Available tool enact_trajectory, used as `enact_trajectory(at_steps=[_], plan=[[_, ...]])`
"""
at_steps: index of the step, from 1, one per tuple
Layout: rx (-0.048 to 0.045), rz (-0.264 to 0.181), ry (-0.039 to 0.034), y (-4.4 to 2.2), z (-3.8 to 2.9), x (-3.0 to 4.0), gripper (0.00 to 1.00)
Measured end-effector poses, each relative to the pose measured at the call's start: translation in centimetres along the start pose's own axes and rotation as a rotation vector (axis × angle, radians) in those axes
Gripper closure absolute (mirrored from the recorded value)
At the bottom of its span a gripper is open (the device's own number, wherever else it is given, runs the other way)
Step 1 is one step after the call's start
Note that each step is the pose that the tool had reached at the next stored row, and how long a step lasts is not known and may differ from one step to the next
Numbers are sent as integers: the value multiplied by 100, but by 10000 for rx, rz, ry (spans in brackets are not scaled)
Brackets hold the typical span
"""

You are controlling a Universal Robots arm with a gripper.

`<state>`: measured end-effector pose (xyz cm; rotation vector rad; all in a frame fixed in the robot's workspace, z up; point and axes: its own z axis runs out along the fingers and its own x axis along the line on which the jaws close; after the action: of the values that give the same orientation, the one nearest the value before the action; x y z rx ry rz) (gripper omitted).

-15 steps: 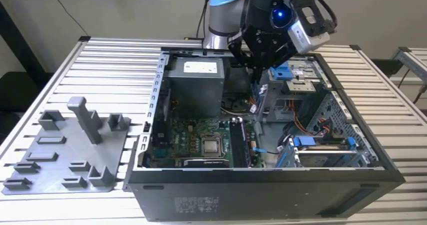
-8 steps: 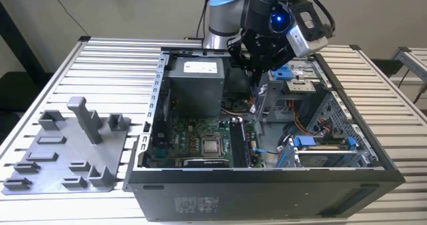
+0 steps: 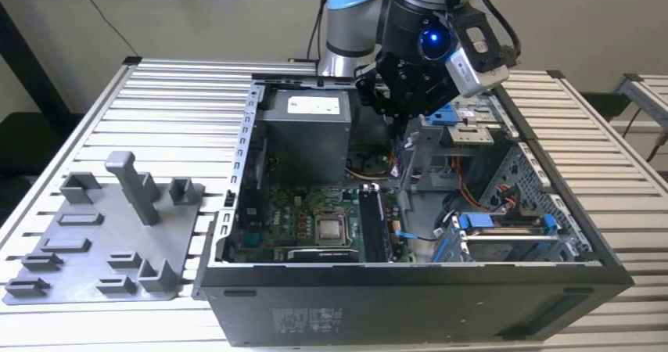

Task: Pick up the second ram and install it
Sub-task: 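Insert the second ram into the second slot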

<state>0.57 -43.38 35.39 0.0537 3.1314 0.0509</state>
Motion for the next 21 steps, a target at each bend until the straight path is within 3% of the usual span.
enact_trajectory(at_steps=[8,21], plan=[[7,10,0,-6,76,1,86],[6,49,-1,-72,160,-1,86]])
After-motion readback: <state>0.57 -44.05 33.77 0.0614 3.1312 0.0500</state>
